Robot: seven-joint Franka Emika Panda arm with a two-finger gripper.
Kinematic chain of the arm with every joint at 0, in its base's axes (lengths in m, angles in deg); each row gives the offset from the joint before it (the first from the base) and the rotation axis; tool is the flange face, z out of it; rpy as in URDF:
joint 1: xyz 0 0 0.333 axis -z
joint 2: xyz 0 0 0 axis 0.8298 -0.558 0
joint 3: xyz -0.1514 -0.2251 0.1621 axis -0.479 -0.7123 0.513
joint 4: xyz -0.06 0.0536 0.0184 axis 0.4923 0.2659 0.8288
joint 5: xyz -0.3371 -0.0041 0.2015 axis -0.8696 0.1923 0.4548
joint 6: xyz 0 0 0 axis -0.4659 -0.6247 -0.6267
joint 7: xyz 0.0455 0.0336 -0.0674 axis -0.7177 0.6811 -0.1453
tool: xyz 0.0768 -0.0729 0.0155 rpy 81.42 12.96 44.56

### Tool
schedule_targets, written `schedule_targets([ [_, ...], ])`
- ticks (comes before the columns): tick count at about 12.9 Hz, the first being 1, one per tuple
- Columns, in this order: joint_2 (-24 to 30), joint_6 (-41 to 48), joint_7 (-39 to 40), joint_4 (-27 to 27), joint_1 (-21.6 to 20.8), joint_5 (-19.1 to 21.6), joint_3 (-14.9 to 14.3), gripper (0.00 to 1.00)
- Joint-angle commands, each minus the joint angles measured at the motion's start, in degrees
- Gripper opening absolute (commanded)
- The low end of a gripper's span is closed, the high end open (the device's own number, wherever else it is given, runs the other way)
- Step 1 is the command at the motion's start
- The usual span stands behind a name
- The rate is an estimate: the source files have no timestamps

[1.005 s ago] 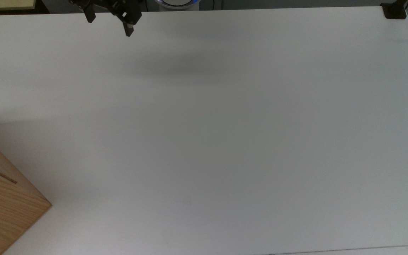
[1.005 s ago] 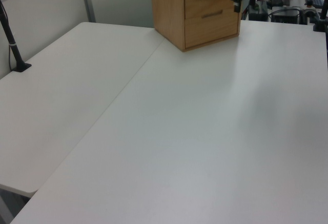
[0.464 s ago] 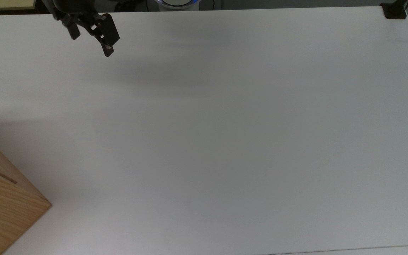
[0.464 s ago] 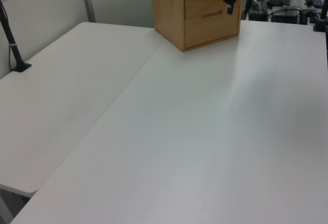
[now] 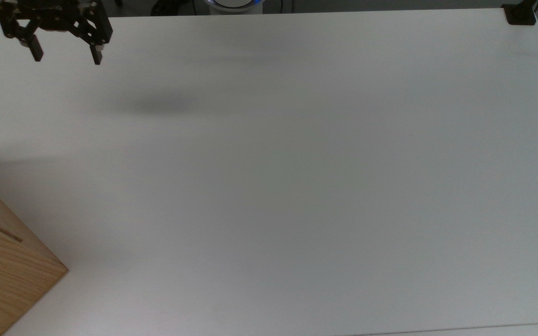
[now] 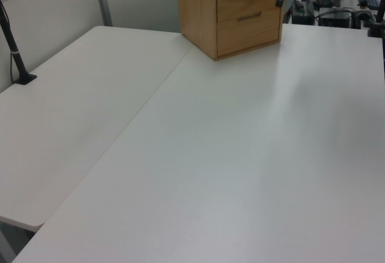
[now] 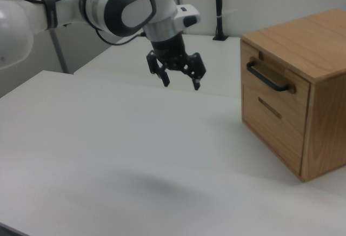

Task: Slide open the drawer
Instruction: 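Move the gripper toward the wooden cabinet's upper drawer handle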

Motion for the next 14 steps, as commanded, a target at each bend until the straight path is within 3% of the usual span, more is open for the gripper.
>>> schedule_targets([
  [1, -1.8, -3.6, 16.0, 0.6, -0.1, -2.1, -0.8, 1.00],
  [5, -4.4, -12.3, 18.3, 0.6, -0.1, -11.3, -0.7, 1.00],
  [14, -9.0, -24.5, 20.9, 2.4, 0.9, -21.2, -0.8, 1.00],
])
